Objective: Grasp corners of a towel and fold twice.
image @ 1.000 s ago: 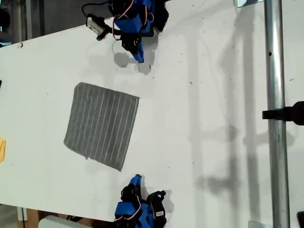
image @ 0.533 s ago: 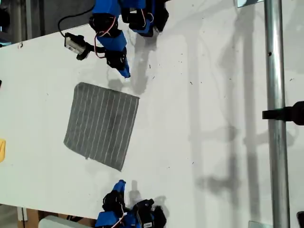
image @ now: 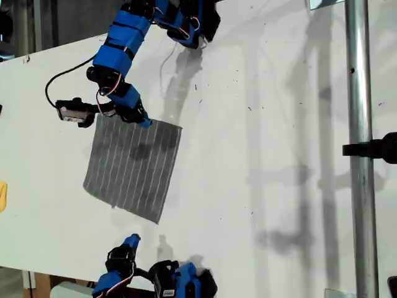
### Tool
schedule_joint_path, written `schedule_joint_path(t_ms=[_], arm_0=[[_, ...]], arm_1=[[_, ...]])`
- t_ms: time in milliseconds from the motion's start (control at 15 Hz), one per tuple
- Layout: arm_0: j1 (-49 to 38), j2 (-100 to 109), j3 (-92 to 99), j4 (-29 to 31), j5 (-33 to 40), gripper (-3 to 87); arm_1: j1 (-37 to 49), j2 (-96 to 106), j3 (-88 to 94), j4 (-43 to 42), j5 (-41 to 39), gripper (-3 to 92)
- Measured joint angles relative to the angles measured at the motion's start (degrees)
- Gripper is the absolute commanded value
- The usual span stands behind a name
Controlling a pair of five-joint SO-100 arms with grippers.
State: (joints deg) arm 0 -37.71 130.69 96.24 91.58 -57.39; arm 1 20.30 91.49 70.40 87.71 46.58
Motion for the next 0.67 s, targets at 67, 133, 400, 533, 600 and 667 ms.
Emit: schedule_joint_path(t_ms=[67, 133, 400, 533, 600, 667], arm_0=[[0.00, -0.09, -0.09, 0.00, 0.00, -2.8], [-0.09, -0.35, -0.18, 0.18, 0.00, -2.8], [-0.35, -0.35, 0.00, 0.18, 0.00, -2.8], [-0.35, -0.35, 0.44, 0.00, 0.00, -2.8], [-0.35, -0.35, 1.05, -0.18, -0.09, -2.8], [-0.26, -0.35, 1.41, -0.35, -0.26, -2.8]], arm_1=[[0.00, -0.44, -1.32, 0.09, -4.13, 28.5], [0.00, -0.97, -2.99, 0.53, -6.94, 36.6], [0.97, -2.11, -5.80, 6.06, -12.30, 45.8], [1.76, -4.83, -5.80, 6.42, -14.50, 43.8], [1.85, -6.86, -5.80, 6.06, -15.56, 43.1], [1.93, -9.76, -5.80, 5.36, -16.44, 42.8]])
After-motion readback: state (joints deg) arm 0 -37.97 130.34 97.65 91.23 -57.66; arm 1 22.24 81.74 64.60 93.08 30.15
